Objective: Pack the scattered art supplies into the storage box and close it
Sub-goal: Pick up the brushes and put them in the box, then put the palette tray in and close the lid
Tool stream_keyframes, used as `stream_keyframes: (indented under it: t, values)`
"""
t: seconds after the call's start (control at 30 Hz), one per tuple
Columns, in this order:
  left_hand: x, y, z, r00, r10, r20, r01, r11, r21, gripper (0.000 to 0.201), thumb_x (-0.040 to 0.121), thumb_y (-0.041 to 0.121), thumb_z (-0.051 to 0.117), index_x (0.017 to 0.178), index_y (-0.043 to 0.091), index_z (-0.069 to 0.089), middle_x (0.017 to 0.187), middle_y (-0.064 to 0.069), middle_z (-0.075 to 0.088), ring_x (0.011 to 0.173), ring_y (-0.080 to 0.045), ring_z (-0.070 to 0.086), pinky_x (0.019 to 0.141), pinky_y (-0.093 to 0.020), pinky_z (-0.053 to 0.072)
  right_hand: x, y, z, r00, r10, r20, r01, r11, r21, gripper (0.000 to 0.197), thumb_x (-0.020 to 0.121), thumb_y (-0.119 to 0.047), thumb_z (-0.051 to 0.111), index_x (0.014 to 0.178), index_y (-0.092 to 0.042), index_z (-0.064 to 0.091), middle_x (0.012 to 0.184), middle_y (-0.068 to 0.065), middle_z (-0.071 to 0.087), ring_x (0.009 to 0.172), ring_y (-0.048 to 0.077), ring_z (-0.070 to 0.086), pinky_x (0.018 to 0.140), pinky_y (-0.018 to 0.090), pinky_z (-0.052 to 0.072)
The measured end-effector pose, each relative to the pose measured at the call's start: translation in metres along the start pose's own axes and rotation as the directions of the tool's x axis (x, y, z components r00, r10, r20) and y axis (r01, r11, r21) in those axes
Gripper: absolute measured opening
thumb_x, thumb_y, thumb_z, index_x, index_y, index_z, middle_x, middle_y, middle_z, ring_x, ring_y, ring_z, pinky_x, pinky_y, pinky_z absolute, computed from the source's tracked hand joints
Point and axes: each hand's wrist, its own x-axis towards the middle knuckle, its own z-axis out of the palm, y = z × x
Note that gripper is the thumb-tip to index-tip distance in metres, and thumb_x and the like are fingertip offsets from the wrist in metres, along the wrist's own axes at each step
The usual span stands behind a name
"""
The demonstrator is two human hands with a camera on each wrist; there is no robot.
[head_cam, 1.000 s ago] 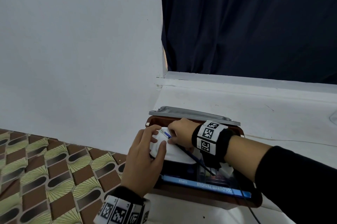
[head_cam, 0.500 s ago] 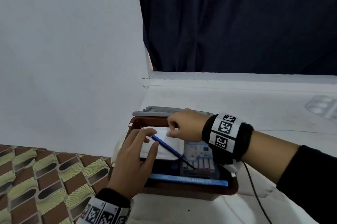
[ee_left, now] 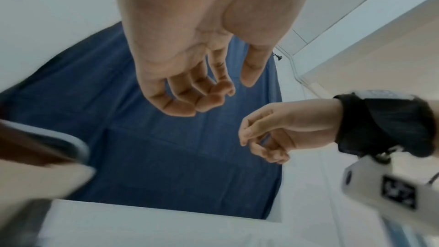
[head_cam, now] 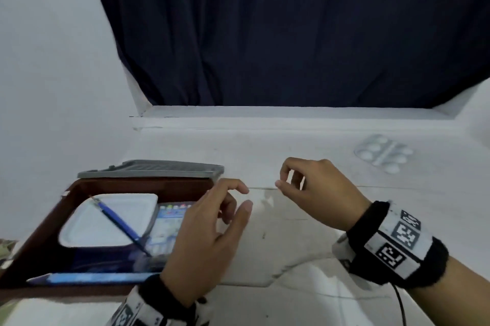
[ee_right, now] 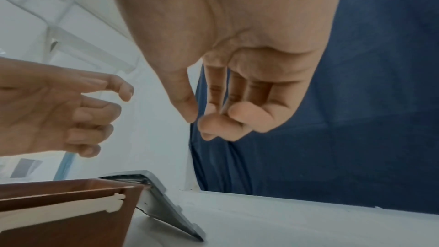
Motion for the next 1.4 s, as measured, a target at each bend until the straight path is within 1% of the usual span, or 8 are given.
stream_keyframes:
  t: [0.27, 0.5, 0.7, 0.93, 1.0, 1.2, 1.3, 1.4]
  values:
    - [0.034, 0.028, 0.133, 0.980, -0.189, 0.067, 0.192, 0.980, -0.048, 0.010, 0.095, 0.032, 0.062, 0.105, 0.032, 0.059, 0.074, 0.004, 0.061, 0.076, -0.019, 0.059, 0.068, -0.027, 0.048, -0.050, 0.152, -0.052, 0.980, 0.126, -0.154, -0.079, 0.957, 0.280, 0.012, 0.089, -0.032, 0.067, 0.081, -0.028, 0.058, 0.063, -0.006, 0.060, 0.047, 0.010, 0.049, 0.053, 0.023, 0.043]
    - [0.078, 0.007, 0.204, 0.915, -0.364, 0.175, 0.377, 0.925, -0.048, 0.005, 0.096, 0.032, 0.060, 0.101, 0.034, 0.059, 0.075, 0.003, 0.061, 0.076, -0.016, 0.059, 0.065, -0.023, 0.046, -0.038, 0.255, -0.070, 0.953, 0.269, -0.137, -0.214, 0.922, 0.321, 0.015, 0.089, -0.030, 0.067, 0.077, -0.027, 0.058, 0.060, -0.001, 0.063, 0.051, 0.015, 0.057, 0.050, 0.018, 0.044]
    - [0.120, -0.040, 0.229, 0.770, -0.538, 0.344, 0.513, 0.842, 0.167, 0.005, 0.096, 0.040, 0.059, 0.100, 0.039, 0.057, 0.108, 0.002, 0.065, 0.101, -0.015, 0.062, 0.078, -0.025, 0.045, 0.006, 0.339, -0.051, 0.918, 0.396, 0.007, -0.390, 0.902, 0.188, 0.015, 0.090, -0.034, 0.064, 0.095, -0.024, 0.055, 0.084, -0.001, 0.065, 0.076, 0.018, 0.060, 0.065, 0.026, 0.044]
    - [0.153, -0.085, 0.231, 0.657, -0.606, 0.449, 0.506, 0.795, 0.334, 0.079, 0.060, 0.091, 0.045, 0.125, 0.048, 0.053, 0.134, 0.011, 0.057, 0.127, -0.003, 0.051, 0.104, -0.031, 0.042, 0.069, 0.380, -0.035, 0.921, 0.387, 0.045, -0.382, 0.920, -0.087, 0.037, 0.092, -0.041, 0.056, 0.122, -0.021, 0.049, 0.123, 0.005, 0.051, 0.116, 0.027, 0.046, 0.093, 0.036, 0.043]
    - [0.159, -0.093, 0.231, 0.659, -0.602, 0.450, 0.477, 0.798, 0.369, 0.081, 0.058, 0.099, 0.039, 0.126, 0.055, 0.049, 0.128, 0.014, 0.062, 0.122, -0.002, 0.056, 0.107, -0.036, 0.042, 0.092, 0.384, -0.033, 0.925, 0.375, 0.060, -0.360, 0.916, -0.180, 0.046, 0.094, -0.043, 0.051, 0.133, -0.019, 0.043, 0.133, 0.008, 0.047, 0.123, 0.029, 0.043, 0.099, 0.038, 0.042]
    - [0.176, -0.092, 0.230, 0.687, -0.563, 0.459, 0.516, 0.823, 0.238, 0.081, 0.054, 0.101, 0.044, 0.116, 0.051, 0.054, 0.103, 0.006, 0.072, 0.091, -0.007, 0.069, 0.087, -0.032, 0.057, 0.141, 0.383, -0.016, 0.854, 0.494, 0.164, -0.384, 0.810, -0.443, 0.065, 0.091, -0.067, 0.033, 0.138, -0.022, 0.036, 0.139, 0.012, 0.041, 0.125, 0.039, 0.042, 0.103, 0.051, 0.037]
    - [0.176, -0.089, 0.230, 0.703, -0.546, 0.457, 0.512, 0.833, 0.207, 0.087, 0.056, 0.100, 0.045, 0.123, 0.045, 0.054, 0.094, -0.004, 0.070, 0.084, -0.018, 0.067, 0.082, -0.030, 0.055, 0.145, 0.378, -0.008, 0.881, 0.445, 0.163, -0.315, 0.807, -0.498, 0.075, 0.085, -0.076, 0.036, 0.138, -0.022, 0.034, 0.138, 0.010, 0.041, 0.124, 0.039, 0.043, 0.106, 0.053, 0.034]
    - [0.173, -0.084, 0.229, 0.720, -0.545, 0.430, 0.529, 0.832, 0.169, 0.079, 0.057, 0.096, 0.051, 0.120, 0.048, 0.055, 0.095, -0.011, 0.067, 0.086, -0.024, 0.065, 0.072, -0.020, 0.051, 0.142, 0.371, -0.007, 0.926, 0.340, 0.163, -0.240, 0.865, -0.440, 0.064, 0.090, -0.065, 0.048, 0.132, -0.018, 0.038, 0.129, 0.008, 0.049, 0.116, 0.035, 0.050, 0.097, 0.045, 0.042]
